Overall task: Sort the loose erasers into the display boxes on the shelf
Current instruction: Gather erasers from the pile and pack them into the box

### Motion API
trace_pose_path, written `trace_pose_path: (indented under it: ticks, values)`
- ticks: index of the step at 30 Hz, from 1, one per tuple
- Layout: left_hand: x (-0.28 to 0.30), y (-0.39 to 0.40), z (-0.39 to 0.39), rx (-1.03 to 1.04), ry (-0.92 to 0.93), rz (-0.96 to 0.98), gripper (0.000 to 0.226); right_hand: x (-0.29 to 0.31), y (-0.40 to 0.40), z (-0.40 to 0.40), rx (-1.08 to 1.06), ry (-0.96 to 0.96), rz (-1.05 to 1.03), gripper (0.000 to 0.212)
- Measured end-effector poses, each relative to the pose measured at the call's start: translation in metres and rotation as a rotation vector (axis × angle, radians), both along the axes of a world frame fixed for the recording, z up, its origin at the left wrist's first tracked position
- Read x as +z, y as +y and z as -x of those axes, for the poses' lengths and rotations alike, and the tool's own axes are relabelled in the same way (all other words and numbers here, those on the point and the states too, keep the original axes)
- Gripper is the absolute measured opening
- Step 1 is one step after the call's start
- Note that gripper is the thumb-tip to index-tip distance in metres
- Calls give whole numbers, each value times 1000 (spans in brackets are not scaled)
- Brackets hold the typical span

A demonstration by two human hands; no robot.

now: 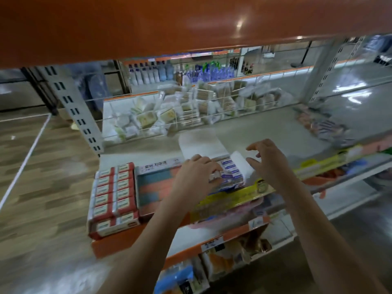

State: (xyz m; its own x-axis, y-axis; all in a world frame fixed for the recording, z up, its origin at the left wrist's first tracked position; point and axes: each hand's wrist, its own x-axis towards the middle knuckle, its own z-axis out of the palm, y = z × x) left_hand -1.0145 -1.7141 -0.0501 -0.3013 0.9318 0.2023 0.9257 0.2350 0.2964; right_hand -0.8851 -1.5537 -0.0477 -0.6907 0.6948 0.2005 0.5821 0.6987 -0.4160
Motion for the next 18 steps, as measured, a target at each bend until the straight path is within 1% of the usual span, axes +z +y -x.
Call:
trace_pose_path:
  ticks: [3,7,12,15,18]
  values:
    - [-8,25,-12,40,46,77,31,-11,18,-4,23,-31,85,31]
    - [-16,39,-22,91,51,149,32,-17,31,-4,105,-67,193,27]
    - [-19,48,-30,96,25,176,26,-16,39,-5,207,-60,253,21]
    - [-19,47,-32,142,13,188,19,-16,41,-3,252,-78,276,21]
    - [-16,45,-32,161,31,237,20,-15,44,-3,280,-79,295,20]
